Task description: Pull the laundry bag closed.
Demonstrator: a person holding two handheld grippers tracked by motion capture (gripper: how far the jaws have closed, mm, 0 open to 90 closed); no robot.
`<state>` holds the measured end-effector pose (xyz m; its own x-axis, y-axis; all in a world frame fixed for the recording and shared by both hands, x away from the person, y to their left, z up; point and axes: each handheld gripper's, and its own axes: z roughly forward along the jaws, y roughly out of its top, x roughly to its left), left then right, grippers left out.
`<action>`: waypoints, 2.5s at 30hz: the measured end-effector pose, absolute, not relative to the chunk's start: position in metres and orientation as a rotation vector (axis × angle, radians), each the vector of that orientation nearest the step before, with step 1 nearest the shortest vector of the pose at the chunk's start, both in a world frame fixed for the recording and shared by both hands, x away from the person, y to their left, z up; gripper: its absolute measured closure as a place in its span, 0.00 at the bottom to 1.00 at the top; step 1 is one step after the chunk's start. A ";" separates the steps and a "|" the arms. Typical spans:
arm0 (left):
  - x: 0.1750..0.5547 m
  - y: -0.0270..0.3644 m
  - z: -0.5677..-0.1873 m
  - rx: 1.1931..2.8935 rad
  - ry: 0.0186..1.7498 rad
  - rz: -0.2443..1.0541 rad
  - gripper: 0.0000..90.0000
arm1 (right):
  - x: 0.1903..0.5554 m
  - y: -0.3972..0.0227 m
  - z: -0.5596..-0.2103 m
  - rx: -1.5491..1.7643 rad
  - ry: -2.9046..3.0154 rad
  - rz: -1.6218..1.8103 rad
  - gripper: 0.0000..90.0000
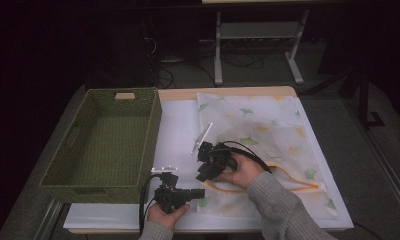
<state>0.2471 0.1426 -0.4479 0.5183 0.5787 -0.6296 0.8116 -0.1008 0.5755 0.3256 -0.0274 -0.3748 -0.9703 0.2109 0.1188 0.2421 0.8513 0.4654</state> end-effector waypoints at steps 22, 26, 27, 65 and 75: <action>0.246 0.140 -0.448 1.802 1.163 -0.295 0.97 | 0.324 -0.027 -0.375 -0.343 -2.939 -0.711 0.92; 0.246 0.141 -0.448 1.787 1.174 -0.289 0.97 | 0.324 -0.034 -0.371 -0.359 -2.933 -0.731 0.92; 0.246 0.142 -0.448 1.784 1.174 -0.288 0.97 | 0.324 -0.036 -0.371 -0.365 -2.934 -0.739 0.92; 0.246 0.146 -0.453 1.723 1.188 -0.301 0.98 | 0.324 -0.066 -0.398 -0.474 -2.873 -0.829 0.90; 0.245 0.145 -0.456 1.727 1.189 -0.310 0.98 | 0.324 -0.065 -0.400 -0.474 -2.848 -0.843 0.90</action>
<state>0.2452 0.1454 -0.4556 0.4885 0.5708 -0.6600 0.8203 -0.0424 0.5704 0.3240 -0.0650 -0.4004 -0.9416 0.2598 0.2141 0.3345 0.7942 0.5073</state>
